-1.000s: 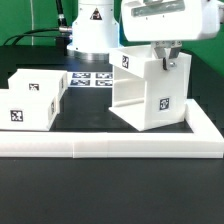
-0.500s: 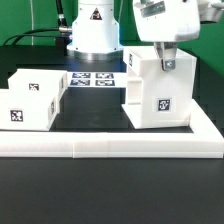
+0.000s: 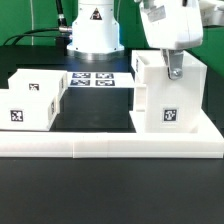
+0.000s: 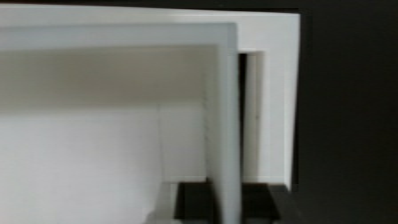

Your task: Assemble drawer

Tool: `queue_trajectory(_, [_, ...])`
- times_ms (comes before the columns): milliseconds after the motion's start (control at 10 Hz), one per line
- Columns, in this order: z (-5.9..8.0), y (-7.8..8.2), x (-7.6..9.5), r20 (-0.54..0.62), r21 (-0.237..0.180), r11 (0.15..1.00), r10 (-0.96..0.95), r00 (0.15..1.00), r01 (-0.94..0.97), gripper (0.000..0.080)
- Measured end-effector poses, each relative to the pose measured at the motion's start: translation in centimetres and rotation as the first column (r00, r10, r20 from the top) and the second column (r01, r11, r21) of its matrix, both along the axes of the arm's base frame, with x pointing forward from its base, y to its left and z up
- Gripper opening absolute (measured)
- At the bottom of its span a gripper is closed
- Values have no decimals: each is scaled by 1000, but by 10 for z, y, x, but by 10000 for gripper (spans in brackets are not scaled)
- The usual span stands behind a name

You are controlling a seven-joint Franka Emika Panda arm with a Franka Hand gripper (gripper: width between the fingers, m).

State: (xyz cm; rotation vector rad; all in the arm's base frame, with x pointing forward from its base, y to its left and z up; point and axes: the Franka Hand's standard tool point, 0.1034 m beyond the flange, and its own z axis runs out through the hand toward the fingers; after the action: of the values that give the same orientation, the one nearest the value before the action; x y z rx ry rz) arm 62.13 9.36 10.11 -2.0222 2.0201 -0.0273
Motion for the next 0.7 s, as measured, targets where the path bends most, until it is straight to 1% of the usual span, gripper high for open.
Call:
queue_trajectory(200, [1,0,13,2,4,1000,-3,1000,3,52])
queue_trajectory(600, [0,0,14,4,-4,1000,4,1000,-4,54])
queue_trajectory(700, [1,0,15,7,-6,1000,8,1000,-8,270])
